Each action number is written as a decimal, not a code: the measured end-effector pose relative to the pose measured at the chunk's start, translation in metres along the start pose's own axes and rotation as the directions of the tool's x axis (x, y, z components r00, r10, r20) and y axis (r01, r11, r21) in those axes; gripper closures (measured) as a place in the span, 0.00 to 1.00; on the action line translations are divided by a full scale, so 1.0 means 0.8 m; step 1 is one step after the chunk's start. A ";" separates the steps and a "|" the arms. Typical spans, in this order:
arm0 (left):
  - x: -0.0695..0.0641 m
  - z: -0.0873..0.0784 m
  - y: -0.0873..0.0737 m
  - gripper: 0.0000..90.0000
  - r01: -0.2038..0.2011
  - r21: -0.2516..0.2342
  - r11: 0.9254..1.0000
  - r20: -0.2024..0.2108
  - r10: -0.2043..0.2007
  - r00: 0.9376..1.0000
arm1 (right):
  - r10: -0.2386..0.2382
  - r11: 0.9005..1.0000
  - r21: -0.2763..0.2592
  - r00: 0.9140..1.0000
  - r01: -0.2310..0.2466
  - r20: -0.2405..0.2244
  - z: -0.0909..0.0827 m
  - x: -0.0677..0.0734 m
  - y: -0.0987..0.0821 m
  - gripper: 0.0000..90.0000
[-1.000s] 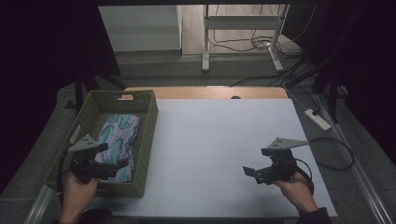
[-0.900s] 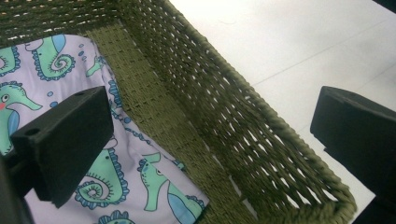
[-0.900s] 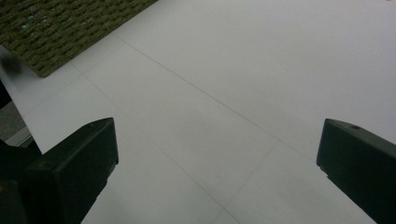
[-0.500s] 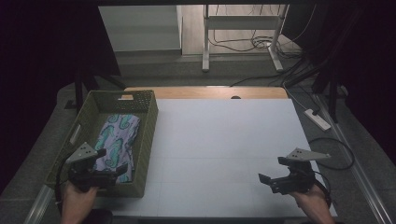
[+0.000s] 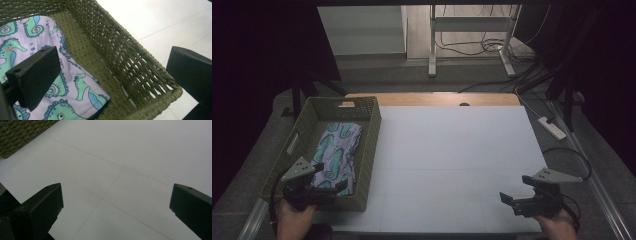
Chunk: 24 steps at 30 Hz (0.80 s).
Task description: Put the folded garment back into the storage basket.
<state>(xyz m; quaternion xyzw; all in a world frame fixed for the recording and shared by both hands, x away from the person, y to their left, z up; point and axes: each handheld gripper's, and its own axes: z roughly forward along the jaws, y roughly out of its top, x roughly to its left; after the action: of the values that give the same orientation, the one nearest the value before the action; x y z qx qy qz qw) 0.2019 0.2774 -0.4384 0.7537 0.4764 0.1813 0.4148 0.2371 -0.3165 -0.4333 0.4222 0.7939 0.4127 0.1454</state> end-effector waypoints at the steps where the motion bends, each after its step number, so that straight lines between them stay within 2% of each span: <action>1: -0.001 0.000 -0.001 0.00 0.000 0.001 1.000 -0.001 0.000 1.000 | 0.006 1.000 -0.003 1.000 -0.006 0.004 -0.002 0.000 -0.002 0.00; 4: -0.002 -0.002 -0.003 0.00 -0.002 0.001 1.000 -0.007 0.002 1.000 | 0.026 1.000 -0.014 1.000 -0.026 0.008 -0.009 0.001 -0.007 0.00; 5: -0.003 -0.002 -0.004 0.00 -0.003 0.001 1.000 -0.010 0.003 1.000 | 0.048 0.998 -0.030 0.999 -0.047 0.001 -0.014 0.002 -0.010 0.00; 10: -0.006 -0.006 -0.009 0.00 0.000 -0.013 1.000 -0.020 0.000 1.000 | 0.065 0.997 -0.042 0.998 -0.064 0.010 -0.020 0.003 -0.015 0.00; 19: -0.008 -0.010 -0.021 0.00 0.009 -0.029 1.000 -0.026 -0.010 1.000 | 0.062 0.998 -0.015 0.997 -0.062 0.050 -0.026 0.007 -0.026 0.00; 24: -0.008 -0.010 -0.027 0.00 0.022 -0.030 0.999 -0.013 -0.022 1.000 | 0.071 0.997 0.009 0.996 -0.072 0.058 -0.025 0.007 -0.032 0.00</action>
<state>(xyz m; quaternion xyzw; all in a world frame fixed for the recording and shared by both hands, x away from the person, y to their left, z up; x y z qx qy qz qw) 0.1810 0.2795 -0.4504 0.7409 0.4845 0.1889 0.4250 0.2082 -0.3307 -0.4399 0.4628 0.7760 0.4011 0.1511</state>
